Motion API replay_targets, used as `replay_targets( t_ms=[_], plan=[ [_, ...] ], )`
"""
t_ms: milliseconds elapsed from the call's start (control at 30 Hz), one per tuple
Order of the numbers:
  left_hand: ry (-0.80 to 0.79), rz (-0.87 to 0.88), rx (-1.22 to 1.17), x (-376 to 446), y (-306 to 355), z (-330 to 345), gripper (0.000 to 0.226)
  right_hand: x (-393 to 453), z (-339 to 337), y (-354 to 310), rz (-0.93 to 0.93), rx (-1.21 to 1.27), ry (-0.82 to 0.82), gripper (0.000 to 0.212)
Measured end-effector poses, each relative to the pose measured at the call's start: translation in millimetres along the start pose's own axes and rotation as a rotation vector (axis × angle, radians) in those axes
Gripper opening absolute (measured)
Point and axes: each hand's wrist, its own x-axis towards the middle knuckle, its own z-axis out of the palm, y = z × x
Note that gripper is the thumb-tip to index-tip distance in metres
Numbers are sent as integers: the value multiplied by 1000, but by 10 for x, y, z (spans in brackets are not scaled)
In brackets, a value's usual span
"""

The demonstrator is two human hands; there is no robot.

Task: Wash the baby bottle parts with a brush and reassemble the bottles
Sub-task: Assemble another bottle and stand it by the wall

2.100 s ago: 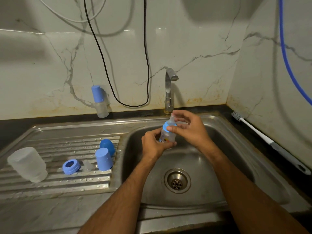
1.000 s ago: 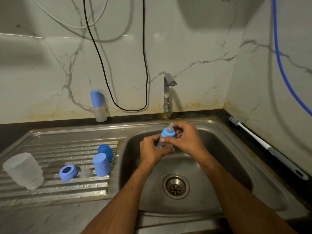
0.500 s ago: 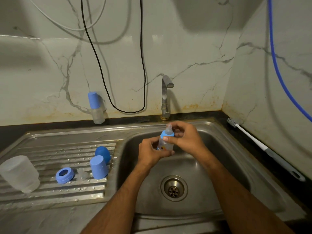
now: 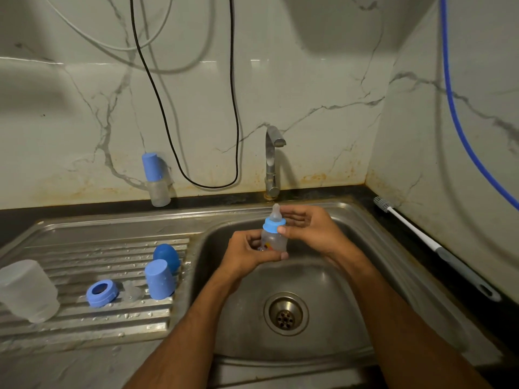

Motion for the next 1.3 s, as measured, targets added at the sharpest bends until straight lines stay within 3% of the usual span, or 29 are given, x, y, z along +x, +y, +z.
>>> replay_targets(
  t_ms=[100, 267, 333, 433, 533, 733, 833, 1000, 1167, 1300],
  plan=[
    [-49, -17, -34, -14, 35, 15, 38, -6, 23, 46, 2, -26, 14, 43],
    [154, 37, 147, 6, -35, 36, 39, 32, 297, 66, 3, -105, 193, 46],
    [49, 9, 32, -14, 13, -18, 37, 39, 235, 45, 9, -89, 118, 46],
    [-215, -25, -144, -71, 129, -88, 36, -3, 36, 5, 47, 142, -149, 46],
    [-269, -33, -163, -74, 175, -78, 37, -36, -72, -5, 76, 293, -287, 45],
    [-85, 56, -62, -32, 83, -71, 34, 27, 175, 44, 3, 182, 23, 39],
    [76, 119, 97, -3, 32, 3, 37, 65, 300, 63, -13, 192, 169, 38],
    [264, 123, 267, 3, 37, 152, 38, 77, 426, 96, -5, 130, 326, 34],
    [318, 10, 362, -31, 65, 150, 37, 50, 485, 89, -22, 16, 242, 33],
    [368, 25, 433, -95, 91, 54, 45, -7, 504, -7, -95, -6, 168, 35]
  ],
)
